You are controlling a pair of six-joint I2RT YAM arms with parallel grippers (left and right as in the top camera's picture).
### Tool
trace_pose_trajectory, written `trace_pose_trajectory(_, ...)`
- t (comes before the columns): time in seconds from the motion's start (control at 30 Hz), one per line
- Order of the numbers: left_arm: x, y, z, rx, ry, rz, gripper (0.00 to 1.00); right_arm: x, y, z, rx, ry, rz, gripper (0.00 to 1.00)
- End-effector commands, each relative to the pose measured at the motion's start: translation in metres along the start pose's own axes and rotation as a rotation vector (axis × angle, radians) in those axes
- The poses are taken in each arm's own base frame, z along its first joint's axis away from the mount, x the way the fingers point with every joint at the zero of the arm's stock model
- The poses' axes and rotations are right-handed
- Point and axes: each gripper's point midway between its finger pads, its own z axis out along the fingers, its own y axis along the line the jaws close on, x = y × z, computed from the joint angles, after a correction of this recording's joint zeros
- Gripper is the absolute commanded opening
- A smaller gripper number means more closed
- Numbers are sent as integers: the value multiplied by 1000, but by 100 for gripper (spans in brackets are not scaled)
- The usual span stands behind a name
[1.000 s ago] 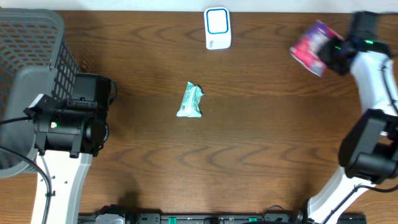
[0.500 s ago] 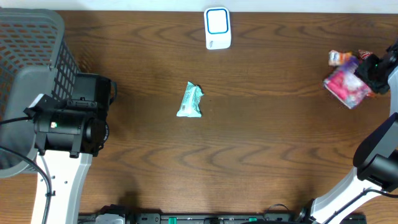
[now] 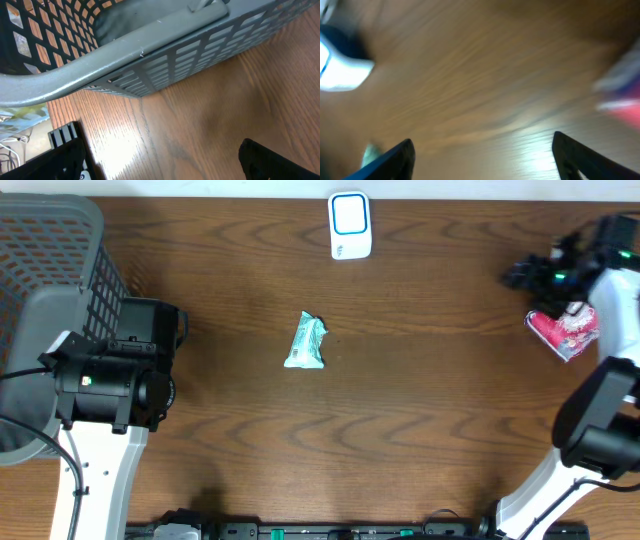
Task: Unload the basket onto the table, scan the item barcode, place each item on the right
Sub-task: 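Reach the right gripper to the mint-green packet and grasp it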
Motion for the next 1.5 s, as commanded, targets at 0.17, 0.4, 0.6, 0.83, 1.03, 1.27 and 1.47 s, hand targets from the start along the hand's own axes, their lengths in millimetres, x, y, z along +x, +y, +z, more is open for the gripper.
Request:
trace_pose_trajectory(0.17, -3, 3, 2, -21, -17, -1, 98, 97, 127, 33, -191, 241, -291, 95)
trace_pose_trajectory(0.4, -3, 3, 2, -21, -17, -1, 98, 179, 191, 82, -259, 317, -454, 98)
trace_pose_trajectory(0.6, -3, 3, 2, -21, -17, -1, 98, 205, 212, 115, -180, 245, -282, 83)
trace_pose_trajectory(0.83, -3, 3, 2, -21, -17, -1, 98, 236, 227, 133, -222, 255, -160, 84)
trace_pose_trajectory(1.03, -3, 3, 2, -21, -17, -1, 98, 259, 240, 140, -246, 247, -198, 77)
trace_pose_trajectory(1.27, -3, 3, 2, -21, -17, -1, 98, 268, 226, 152, -119, 173, -74, 66)
trace_pose_trajectory(1.47, -3, 3, 2, -21, -17, -1, 98, 267, 229, 156, -134, 149, -53, 72)
